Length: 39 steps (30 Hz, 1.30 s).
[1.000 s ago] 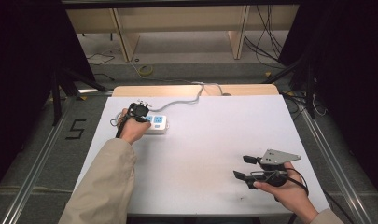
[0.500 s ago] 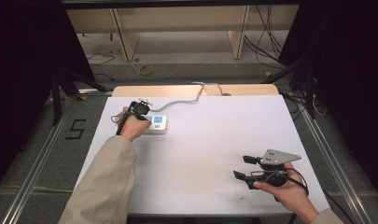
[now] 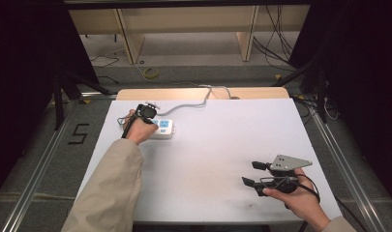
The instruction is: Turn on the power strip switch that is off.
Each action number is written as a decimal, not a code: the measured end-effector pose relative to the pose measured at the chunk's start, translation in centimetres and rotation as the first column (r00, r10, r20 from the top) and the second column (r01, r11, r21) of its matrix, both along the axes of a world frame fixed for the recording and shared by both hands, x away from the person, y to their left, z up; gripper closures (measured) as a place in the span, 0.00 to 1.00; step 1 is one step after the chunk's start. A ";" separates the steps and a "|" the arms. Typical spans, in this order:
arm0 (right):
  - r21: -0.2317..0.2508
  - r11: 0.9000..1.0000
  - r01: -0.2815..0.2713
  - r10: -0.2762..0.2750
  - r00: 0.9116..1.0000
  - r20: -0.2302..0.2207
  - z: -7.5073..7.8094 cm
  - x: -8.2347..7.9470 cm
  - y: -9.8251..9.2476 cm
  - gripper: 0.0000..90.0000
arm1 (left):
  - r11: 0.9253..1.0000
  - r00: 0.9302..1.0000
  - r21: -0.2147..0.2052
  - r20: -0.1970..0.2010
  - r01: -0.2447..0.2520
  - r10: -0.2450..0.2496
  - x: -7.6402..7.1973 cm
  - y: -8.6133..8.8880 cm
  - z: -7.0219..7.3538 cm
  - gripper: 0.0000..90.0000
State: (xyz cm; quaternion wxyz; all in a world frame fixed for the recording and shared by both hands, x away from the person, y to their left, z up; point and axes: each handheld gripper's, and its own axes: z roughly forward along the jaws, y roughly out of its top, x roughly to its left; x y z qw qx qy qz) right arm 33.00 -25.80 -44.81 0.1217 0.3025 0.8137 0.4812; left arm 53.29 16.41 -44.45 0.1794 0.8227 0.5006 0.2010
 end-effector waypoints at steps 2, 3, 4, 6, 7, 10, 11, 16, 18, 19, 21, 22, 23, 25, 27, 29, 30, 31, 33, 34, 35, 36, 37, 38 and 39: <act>0.001 1.000 0.001 -0.001 1.000 0.001 0.0 0.0 0.0 0.34 | 1.000 1.000 0.004 0.000 0.001 -0.001 0.0 -0.1 0.0 1.00; 0.000 1.000 0.001 -0.001 1.000 0.001 0.0 0.0 0.0 0.34 | 1.000 1.000 0.004 0.001 0.000 0.000 0.0 -0.1 0.0 1.00; 0.000 1.000 0.001 -0.001 1.000 0.000 0.0 0.0 0.0 0.34 | 1.000 1.000 0.004 0.002 0.001 -0.001 0.0 -0.1 0.0 1.00; 0.001 1.000 0.002 -0.002 1.000 0.002 0.0 0.0 0.0 0.34 | 1.000 1.000 0.002 0.003 0.001 -0.001 0.0 -0.1 -0.1 1.00; 0.000 1.000 0.002 -0.002 1.000 0.003 0.0 0.0 0.0 0.34 | 1.000 1.000 -0.004 -0.003 0.001 -0.001 -0.1 -0.1 0.0 1.00; 0.001 1.000 0.002 -0.002 1.000 0.002 0.0 0.0 0.0 0.34 | 1.000 1.000 -0.012 -0.011 0.010 -0.011 -0.1 -0.1 -0.1 1.00; 0.001 1.000 0.001 -0.001 1.000 0.002 0.0 0.0 0.0 0.34 | 1.000 1.000 0.002 0.003 0.013 -0.013 -0.2 -0.3 -0.1 1.00; 0.001 1.000 0.002 -0.002 1.000 0.005 0.0 -0.1 0.0 0.34 | 1.000 1.000 0.011 0.015 0.005 -0.006 -0.1 -0.5 -0.2 1.00; 0.002 1.000 0.001 -0.001 1.000 0.006 0.0 -0.1 0.0 0.34 | 1.000 1.000 -0.012 0.007 0.002 -0.002 -0.1 -0.2 -0.2 1.00; 0.004 1.000 0.000 0.000 1.000 0.007 0.0 -0.1 -0.1 0.34 | 1.000 1.000 -0.022 0.003 -0.003 0.003 -0.2 -0.1 -0.2 1.00; 0.001 1.000 0.001 -0.001 1.000 0.003 0.0 -0.1 -0.2 0.34 | 1.000 1.000 -0.030 -0.004 -0.002 0.002 -0.2 0.0 -0.1 1.00; 0.002 1.000 0.004 -0.004 1.000 0.001 0.0 -0.1 -0.2 0.34 | 0.999 1.000 -0.033 -0.004 -0.005 0.005 -0.1 0.0 -0.1 1.00; 0.002 1.000 0.003 -0.003 1.000 0.001 0.0 -0.1 -0.2 0.34 | 1.000 1.000 -0.031 -0.003 -0.005 0.005 -0.2 0.0 -0.1 1.00; 0.002 1.000 0.002 -0.002 1.000 0.004 0.0 -0.1 -0.2 0.34 | 0.999 1.000 -0.034 -0.001 -0.008 0.008 -0.2 0.0 -0.1 1.00; 0.005 1.000 0.005 -0.005 1.000 0.003 0.0 -0.2 -0.1 0.34 | 0.999 1.000 -0.035 0.007 -0.012 0.013 -0.2 0.1 -0.1 1.00; 0.003 1.000 0.003 -0.003 1.000 0.002 0.0 -0.2 -0.2 0.34 | 1.000 1.000 -0.023 0.012 -0.019 0.019 -0.2 0.3 0.0 1.00; 0.002 1.000 0.004 -0.004 1.000 0.004 0.0 -0.2 -0.2 0.34 | 1.000 1.000 -0.019 0.014 -0.017 0.017 -0.3 0.4 0.0 1.00; 0.002 1.000 0.003 -0.003 1.000 0.005 0.0 -0.1 -0.2 0.34 | 1.000 1.000 -0.021 0.009 -0.016 0.017 -0.3 0.5 0.0 1.00; 0.003 1.000 0.004 -0.004 1.000 0.000 0.0 -0.1 -0.2 0.34 | 0.999 1.000 0.039 -0.007 -0.010 0.010 -0.4 0.7 0.0 1.00; 0.002 1.000 0.003 -0.003 1.000 0.000 0.0 -0.1 -0.1 0.34 | 1.000 1.000 0.017 -0.001 -0.014 0.014 -0.4 1.0 0.0 1.00; 0.002 1.000 0.003 -0.003 1.000 -0.001 0.0 -0.1 -0.1 0.34 | 1.000 1.000 -0.006 0.000 -0.022 0.022 -0.4 1.2 -0.1 1.00; 0.002 1.000 0.000 0.000 1.000 0.003 -0.1 0.0 -0.1 0.34 | 1.000 1.000 -0.009 0.006 -0.022 0.022 -0.5 1.2 -0.1 1.00; 0.001 1.000 0.000 0.000 1.000 0.003 -0.1 0.0 0.0 0.34 | 1.000 1.000 0.006 0.011 -0.014 0.014 -0.5 1.1 -0.1 1.00; -0.001 1.000 -0.002 0.002 1.000 0.001 -0.1 0.0 0.0 0.34 | 1.000 1.000 0.023 0.014 -0.010 0.009 -0.6 0.9 -0.1 1.00; -0.003 1.000 -0.002 0.002 1.000 0.001 -0.1 0.0 0.0 0.34 | 0.999 1.000 0.031 0.020 -0.010 0.009 -0.5 0.7 -0.2 1.00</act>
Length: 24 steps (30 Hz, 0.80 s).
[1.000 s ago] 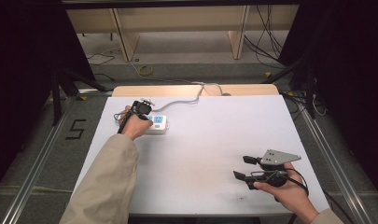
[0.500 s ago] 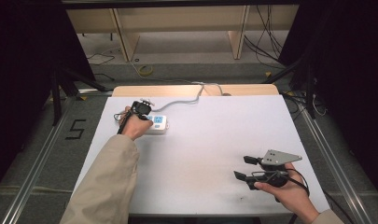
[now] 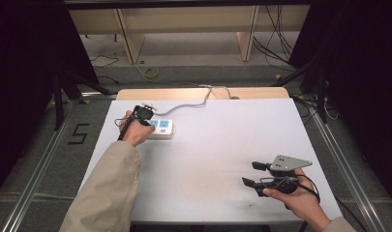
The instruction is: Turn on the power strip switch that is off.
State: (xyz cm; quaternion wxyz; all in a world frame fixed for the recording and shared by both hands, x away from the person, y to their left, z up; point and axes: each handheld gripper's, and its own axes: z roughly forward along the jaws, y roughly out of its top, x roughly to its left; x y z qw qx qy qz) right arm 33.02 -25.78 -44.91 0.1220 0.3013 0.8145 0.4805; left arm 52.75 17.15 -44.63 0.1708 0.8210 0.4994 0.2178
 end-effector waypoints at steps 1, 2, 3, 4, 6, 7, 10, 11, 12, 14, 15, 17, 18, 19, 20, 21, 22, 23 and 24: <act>0.000 1.000 0.000 0.000 1.000 0.000 0.0 0.0 0.0 0.34 | 1.000 1.000 -0.004 0.003 0.000 0.000 0.0 0.0 0.0 1.00; 0.001 1.000 0.001 -0.001 1.000 -0.003 0.1 0.0 0.1 0.34 | 0.999 1.000 -0.038 0.006 0.000 0.000 0.1 0.0 0.1 1.00; 0.000 1.000 0.000 0.000 1.000 -0.002 0.1 0.0 0.1 0.34 | 0.997 1.000 -0.074 0.001 0.003 -0.003 0.1 -0.1 0.3 1.00; 0.002 1.000 -0.002 0.002 1.000 -0.002 0.1 0.0 0.1 0.34 | 0.997 1.000 -0.079 -0.001 0.011 -0.011 0.1 -0.3 0.2 1.00; -0.002 1.000 -0.003 0.003 1.000 -0.005 0.0 0.1 0.1 0.34 | 0.997 1.000 -0.077 0.002 0.005 -0.005 0.2 -0.7 0.0 1.00; -0.004 1.000 -0.001 0.001 1.000 -0.005 0.0 0.1 0.1 0.34 | 0.998 1.000 -0.069 -0.001 0.007 -0.007 0.2 -0.8 0.0 1.00; 0.005 1.000 -0.002 0.002 1.000 0.000 0.1 0.0 -0.1 0.34 | 0.998 1.000 -0.066 -0.003 0.007 -0.007 0.3 -0.6 0.1 1.00; 0.005 1.000 -0.004 0.004 1.000 0.003 0.1 -0.1 -0.1 0.34 | 0.998 1.000 -0.060 0.002 0.001 -0.001 0.2 -0.6 0.2 1.00; 0.003 1.000 -0.002 0.002 1.000 -0.001 0.1 -0.1 -0.2 0.34 | 0.999 1.000 -0.052 0.004 0.001 -0.001 0.1 -0.5 0.3 1.00; 0.005 1.000 -0.002 0.002 1.000 -0.001 0.0 0.0 -0.2 0.34 | 0.999 1.000 -0.053 0.005 -0.003 0.003 0.1 -0.2 0.3 1.00; 0.005 1.000 -0.001 0.001 1.000 0.000 0.0 0.0 -0.2 0.34 | 0.998 1.000 -0.058 -0.002 -0.005 0.005 0.1 -0.1 0.3 1.00; 0.005 1.000 -0.002 0.002 1.000 -0.004 0.0 0.0 0.0 0.34 | 0.998 1.000 -0.066 -0.008 -0.004 0.004 0.1 0.0 0.4 1.00; 0.004 1.000 -0.003 0.003 1.000 -0.003 0.1 0.0 0.0 0.34 | 0.998 1.000 -0.067 -0.010 -0.004 0.004 0.2 0.0 0.3 1.00; 0.000 1.000 -0.004 0.004 1.000 -0.004 0.1 0.0 0.0 0.34 | 0.998 1.000 -0.066 -0.010 -0.003 0.003 0.2 0.0 0.3 1.00; 0.001 1.000 -0.004 0.004 1.000 -0.005 0.1 0.0 0.1 0.34 | 0.998 1.000 -0.066 -0.012 -0.004 0.003 0.2 0.0 0.3 1.00; 0.000 1.000 -0.005 0.005 1.000 -0.003 0.0 0.1 0.1 0.34 | 0.998 1.000 -0.068 -0.013 -0.004 0.003 0.2 0.0 0.3 1.00; 0.001 1.000 -0.004 0.004 1.000 -0.003 0.0 0.1 0.1 0.34 | 0.998 1.000 -0.068 -0.013 -0.006 0.005 0.2 0.1 0.3 1.00; 0.001 1.000 -0.004 0.004 1.000 -0.003 0.0 0.0 0.1 0.34 | 0.998 1.000 -0.068 -0.014 -0.005 0.004 0.2 0.1 0.3 1.00; 0.001 1.000 -0.002 0.002 1.000 -0.004 0.0 0.0 0.1 0.34 | 0.998 1.000 -0.065 -0.012 -0.004 0.003 0.2 0.0 0.2 1.00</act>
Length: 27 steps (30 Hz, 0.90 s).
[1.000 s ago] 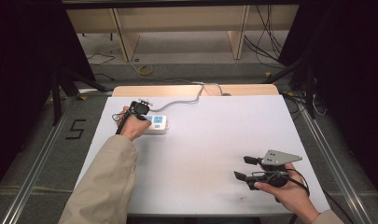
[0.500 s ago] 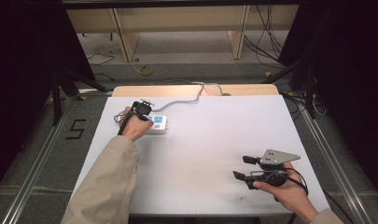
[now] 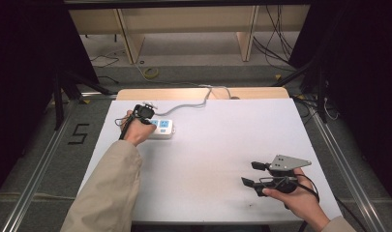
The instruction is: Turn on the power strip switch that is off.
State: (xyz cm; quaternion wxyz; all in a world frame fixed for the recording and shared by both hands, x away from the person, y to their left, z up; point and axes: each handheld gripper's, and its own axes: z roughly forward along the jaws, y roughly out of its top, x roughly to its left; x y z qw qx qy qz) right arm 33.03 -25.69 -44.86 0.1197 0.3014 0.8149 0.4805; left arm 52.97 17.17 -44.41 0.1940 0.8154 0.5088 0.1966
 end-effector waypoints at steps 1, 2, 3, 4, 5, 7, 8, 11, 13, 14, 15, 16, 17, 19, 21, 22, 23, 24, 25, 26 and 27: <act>0.000 1.000 -0.001 0.001 1.000 0.000 0.0 0.0 0.0 0.34 | 1.000 1.000 0.002 0.002 0.001 -0.001 0.0 0.0 0.0 1.00; 0.001 1.000 0.000 0.000 1.000 0.000 0.0 0.0 -0.1 0.34 | 1.000 1.000 0.002 0.001 0.000 0.000 0.0 0.0 0.0 1.00; 0.001 1.000 0.000 0.000 1.000 0.000 0.0 0.0 -0.1 0.34 | 1.000 1.000 0.002 0.001 -0.002 0.002 0.0 0.0 -0.1 1.00; 0.000 1.000 -0.003 0.003 1.000 -0.001 0.0 0.0 -0.1 0.34 | 1.000 1.000 0.001 0.003 -0.004 0.004 0.0 -0.1 -0.1 1.00; -0.001 1.000 -0.004 0.004 1.000 -0.001 0.0 0.0 -0.1 0.34 | 1.000 1.000 0.002 0.001 -0.003 0.003 0.0 -0.1 -0.1 1.00; 0.000 1.000 -0.005 0.005 1.000 0.002 0.0 0.0 0.0 0.34 | 1.000 1.000 0.002 0.001 -0.003 0.003 0.0 -0.1 -0.1 1.00; 0.000 1.000 -0.005 0.005 1.000 0.001 0.0 0.0 0.0 0.34 | 1.000 1.000 -0.001 0.000 -0.006 0.006 0.0 -0.1 -0.1 1.00; -0.001 1.000 -0.007 0.007 1.000 0.002 0.0 0.0 0.0 0.34 | 1.000 1.000 0.009 0.003 -0.004 0.004 0.0 -0.2 -0.2 1.00; -0.001 1.000 -0.006 0.006 1.000 0.002 0.0 0.0 0.0 0.34 | 1.000 1.000 0.017 -0.003 -0.003 0.003 0.0 -0.3 -0.2 1.00; -0.002 1.000 -0.006 0.006 1.000 0.002 0.0 0.0 0.0 0.34 | 1.000 1.000 0.016 0.000 -0.004 0.004 0.0 -0.2 -0.3 1.00; -0.003 1.000 -0.006 0.006 1.000 0.001 0.0 -0.1 0.0 0.34 | 1.000 1.000 0.015 0.000 -0.004 0.004 0.0 -0.2 -0.3 1.00; -0.004 1.000 -0.007 0.007 1.000 0.003 0.0 -0.1 0.0 0.34 | 1.000 1.000 0.015 0.003 -0.004 0.004 0.0 -0.2 -0.3 1.00; -0.004 1.000 -0.008 0.008 1.000 0.003 0.0 -0.1 0.0 0.34 | 1.000 1.000 0.015 0.005 -0.004 0.004 0.0 -0.2 -0.3 1.00; -0.004 1.000 -0.008 0.008 1.000 0.003 0.0 -0.1 0.0 0.34 | 1.000 1.000 0.010 0.004 -0.004 0.003 0.0 -0.2 -0.3 1.00; -0.004 1.000 -0.007 0.007 1.000 0.002 0.1 -0.1 0.0 0.34 | 1.000 1.000 0.005 0.003 -0.002 0.002 0.0 -0.1 -0.3 1.00; -0.004 1.000 -0.007 0.007 1.000 0.002 0.1 -0.1 0.0 0.34 | 1.000 1.000 0.002 0.003 0.000 0.000 0.0 -0.1 -0.3 1.00; -0.004 1.000 -0.007 0.007 1.000 0.005 0.1 0.0 0.0 0.34 | 1.000 1.000 0.001 0.001 0.004 -0.004 0.0 0.0 -0.2 1.00; -0.003 1.000 -0.006 0.006 1.000 0.004 0.1 -0.1 0.0 0.34 | 1.000 1.000 -0.007 0.002 0.003 -0.003 0.0 0.1 -0.3 1.00; -0.002 1.000 -0.007 0.007 1.000 0.005 0.1 0.0 0.0 0.34 | 1.000 1.000 -0.013 0.007 0.002 -0.002 0.0 0.1 -0.3 1.00; -0.002 1.000 -0.007 0.007 1.000 0.003 0.1 0.0 0.0 0.34 | 1.000 1.000 -0.015 0.009 0.004 -0.004 0.0 0.1 -0.3 1.00; -0.002 1.000 -0.007 0.007 1.000 0.003 0.1 0.0 0.0 0.34 | 1.000 1.000 -0.016 0.012 0.005 -0.005 -0.1 0.2 -0.3 1.00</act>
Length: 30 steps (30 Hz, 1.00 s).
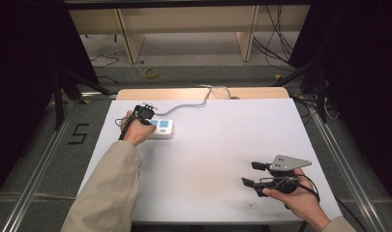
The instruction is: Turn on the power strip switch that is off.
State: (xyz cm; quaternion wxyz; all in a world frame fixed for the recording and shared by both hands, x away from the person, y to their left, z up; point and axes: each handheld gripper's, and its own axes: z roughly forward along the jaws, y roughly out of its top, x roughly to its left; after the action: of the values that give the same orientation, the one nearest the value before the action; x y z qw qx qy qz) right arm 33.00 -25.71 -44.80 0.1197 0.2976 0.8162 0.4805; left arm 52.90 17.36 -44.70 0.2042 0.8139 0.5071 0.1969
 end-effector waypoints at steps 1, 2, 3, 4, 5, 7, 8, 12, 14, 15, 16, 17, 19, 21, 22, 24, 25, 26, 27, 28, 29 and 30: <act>0.000 1.000 -0.001 0.001 1.000 0.001 0.0 0.0 0.0 0.34 | 1.000 1.000 -0.001 0.009 0.003 -0.003 0.0 0.1 0.1 1.00; 0.000 1.000 -0.001 0.001 1.000 0.000 0.0 0.0 0.0 0.34 | 1.000 1.000 -0.003 0.007 0.002 -0.002 -0.1 0.1 0.0 1.00; -0.001 1.000 0.000 0.000 1.000 0.000 0.0 0.0 0.0 0.34 | 1.000 1.000 -0.007 0.009 0.004 -0.004 -0.1 0.1 0.0 1.00; 0.000 1.000 0.000 0.000 1.000 0.000 0.0 0.0 0.0 0.34 | 1.000 1.000 -0.010 0.012 0.008 -0.008 -0.1 0.2 0.0 1.00; -0.001 1.000 0.000 0.000 1.000 -0.001 0.0 0.0 0.0 0.34 | 1.000 1.000 -0.009 0.012 0.010 -0.010 -0.1 0.3 0.0 1.00; -0.001 1.000 -0.001 0.001 1.000 0.001 0.0 0.0 0.0 0.34 | 1.000 1.000 -0.016 0.015 0.011 -0.011 -0.1 0.5 0.0 1.00; -0.001 1.000 -0.001 0.001 1.000 0.001 0.0 0.0 0.0 0.34 | 1.000 1.000 -0.018 0.018 0.011 -0.011 -0.1 0.5 0.0 1.00; -0.001 1.000 -0.001 0.001 1.000 0.001 0.0 0.0 0.0 0.34 | 0.999 0.999 -0.035 0.033 0.006 -0.005 -0.4 0.7 0.0 0.92; 0.000 1.000 -0.001 0.001 1.000 0.000 0.0 0.0 0.0 0.34 | 0.999 0.999 -0.044 0.046 0.013 -0.011 -0.7 0.9 0.2 0.89; 0.000 1.000 -0.001 0.001 1.000 0.000 0.0 0.0 0.0 0.34 | 0.998 0.998 -0.056 0.061 0.012 -0.008 -0.9 0.9 0.4 0.87; 0.000 1.000 -0.001 0.001 1.000 0.000 0.0 0.0 0.0 0.34 | 0.998 0.998 -0.065 0.069 0.016 -0.012 -1.1 1.0 0.6 0.86; 0.000 1.000 -0.001 0.001 1.000 0.000 0.0 0.0 0.0 0.34 | 0.997 0.997 -0.079 0.081 0.015 -0.009 -1.2 1.1 0.8 0.83; 0.000 1.000 -0.001 0.001 1.000 0.000 0.0 0.0 0.0 0.34 | 0.995 0.995 -0.094 0.101 0.023 -0.013 -1.6 1.3 1.2 0.77; -0.003 1.000 0.000 0.000 1.000 0.000 0.0 0.0 0.0 0.34 | 0.993 0.993 -0.112 0.120 0.032 -0.018 -2.0 1.4 1.7 0.73; -0.002 1.000 0.000 0.000 1.000 0.000 0.0 0.0 0.0 0.34 | 0.992 0.991 -0.126 0.130 0.033 -0.016 -2.2 1.5 1.9 0.70; -0.003 1.000 0.000 0.000 1.000 0.000 0.0 0.0 0.0 0.34 | 0.987 0.989 -0.155 0.150 0.032 -0.009 -2.7 1.7 2.3 0.64; -0.002 1.000 0.001 -0.001 1.000 0.001 0.0 0.0 0.0 0.34 | 0.986 0.988 -0.162 0.152 0.037 -0.013 -2.9 1.9 2.5 0.61; -0.003 1.000 0.001 -0.001 1.000 0.000 0.0 0.0 0.0 0.34 | 0.985 0.989 -0.165 0.149 0.040 -0.016 -3.2 2.0 2.7 0.59; -0.002 1.000 0.001 -0.001 1.000 0.000 0.0 0.0 0.0 0.34 | 0.985 0.989 -0.169 0.149 0.043 -0.018 -3.4 2.0 2.8 0.57; -0.003 1.000 0.001 -0.001 1.000 0.000 0.0 0.0 0.0 0.34 | 0.984 0.988 -0.169 0.154 0.048 -0.022 -3.7 2.1 3.0 0.54; -0.004 1.000 0.001 -0.001 1.000 0.000 0.0 0.0 0.0 0.34 | 0.984 0.986 -0.169 0.162 0.053 -0.026 -3.9 2.2 3.1 0.52; -0.003 1.000 0.000 0.000 1.000 0.000 0.0 0.0 0.0 0.34 | 0.984 0.984 -0.170 0.174 0.055 -0.025 -4.2 2.3 3.3 0.50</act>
State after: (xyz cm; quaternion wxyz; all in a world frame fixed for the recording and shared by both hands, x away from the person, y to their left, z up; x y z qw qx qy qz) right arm 33.00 -25.67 -44.80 0.1201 0.2973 0.8170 0.4793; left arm 48.73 19.62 -41.42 0.3213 0.7831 0.4864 0.2168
